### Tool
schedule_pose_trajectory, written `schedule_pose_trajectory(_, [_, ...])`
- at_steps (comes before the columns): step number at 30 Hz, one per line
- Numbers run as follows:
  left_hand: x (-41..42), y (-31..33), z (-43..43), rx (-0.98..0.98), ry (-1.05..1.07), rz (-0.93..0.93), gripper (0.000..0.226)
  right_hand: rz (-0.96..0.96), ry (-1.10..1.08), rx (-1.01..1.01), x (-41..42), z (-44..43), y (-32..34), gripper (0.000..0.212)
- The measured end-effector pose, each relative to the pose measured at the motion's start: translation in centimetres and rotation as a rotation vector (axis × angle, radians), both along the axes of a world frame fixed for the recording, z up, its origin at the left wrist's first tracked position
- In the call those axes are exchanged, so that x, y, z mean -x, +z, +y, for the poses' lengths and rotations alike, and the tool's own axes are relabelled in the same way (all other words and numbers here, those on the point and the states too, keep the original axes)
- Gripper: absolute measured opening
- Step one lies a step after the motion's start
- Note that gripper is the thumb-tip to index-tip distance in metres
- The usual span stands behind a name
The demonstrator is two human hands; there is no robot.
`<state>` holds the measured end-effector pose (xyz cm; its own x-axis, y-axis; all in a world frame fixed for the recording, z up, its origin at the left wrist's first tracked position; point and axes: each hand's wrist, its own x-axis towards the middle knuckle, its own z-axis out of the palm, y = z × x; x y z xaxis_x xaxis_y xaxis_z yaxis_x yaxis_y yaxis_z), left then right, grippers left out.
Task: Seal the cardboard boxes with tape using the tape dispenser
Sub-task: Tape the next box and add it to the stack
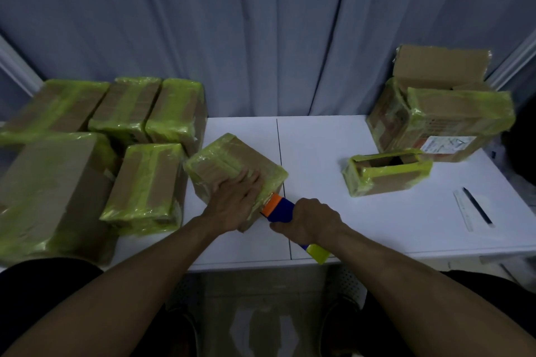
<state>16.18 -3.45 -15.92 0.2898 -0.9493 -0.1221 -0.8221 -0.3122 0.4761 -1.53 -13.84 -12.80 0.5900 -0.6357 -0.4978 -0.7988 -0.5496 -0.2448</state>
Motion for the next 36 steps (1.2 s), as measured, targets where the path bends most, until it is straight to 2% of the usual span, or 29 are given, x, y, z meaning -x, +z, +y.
schedule_pose_trajectory(2, [0.0, -0.1, -0.2, 0.036, 0.050, 0.076, 0.048, 0.005, -0.030, -0.049, -0.3, -0.3, 0.1, 0.064])
schedule_pose_trajectory(6, [0.4, 0.6, 0.1, 0.024, 0.067, 0.071, 0.050, -0.030, -0.150, -0.267, -0.1, -1.3, 0.3, 0.053])
schedule_pose_trajectory(10, [0.3, 0.7, 0.3, 0.025, 0.078, 0.001, 0.059, -0.019, -0.165, -0.196, 1.1, -1.9, 0.1, 0.054])
schedule_pose_trajectory(14, [1.6, 0.6, 0.1, 0.070, 0.056, -0.170, 0.070, -0.099, -0.208, -0.192, 2.6, -2.9, 1.0, 0.050])
schedule_pose_trajectory(18, [3.4, 1.3, 0.8, 0.207, 0.089, -0.378, 0.080, -0.195, -0.281, -0.150, 4.3, -3.8, 2.4, 0.052])
schedule_pose_trajectory(19, [3.4, 1.5, 0.9, 0.191, 0.111, -0.377, 0.080, -0.215, -0.301, -0.135, 4.7, -4.0, 2.6, 0.053])
schedule_pose_trajectory(22, [3.1, 0.5, 1.3, 0.168, 0.081, -0.184, 0.073, -0.276, -0.343, -0.083, 5.7, -4.4, 3.0, 0.056])
schedule_pose_trajectory(25, [2.4, -0.6, 1.0, 0.171, 0.114, -0.078, 0.059, -0.354, -0.352, -0.060, 6.2, -4.3, 3.6, 0.054])
schedule_pose_trajectory(29, [1.4, 0.2, 0.2, 0.119, 0.045, -0.049, 0.055, -0.470, -0.308, -0.071, 6.2, -3.6, 5.0, 0.050])
schedule_pose_trajectory(34, [-0.1, 3.1, 0.3, -0.007, -0.051, -0.085, 0.066, -0.543, -0.187, -0.125, 6.1, -2.6, 7.0, 0.047])
schedule_pose_trajectory(36, [-1.2, 5.1, 0.7, 0.087, 0.003, -0.033, 0.061, -0.561, -0.132, -0.139, 6.2, -2.2, 7.5, 0.049])
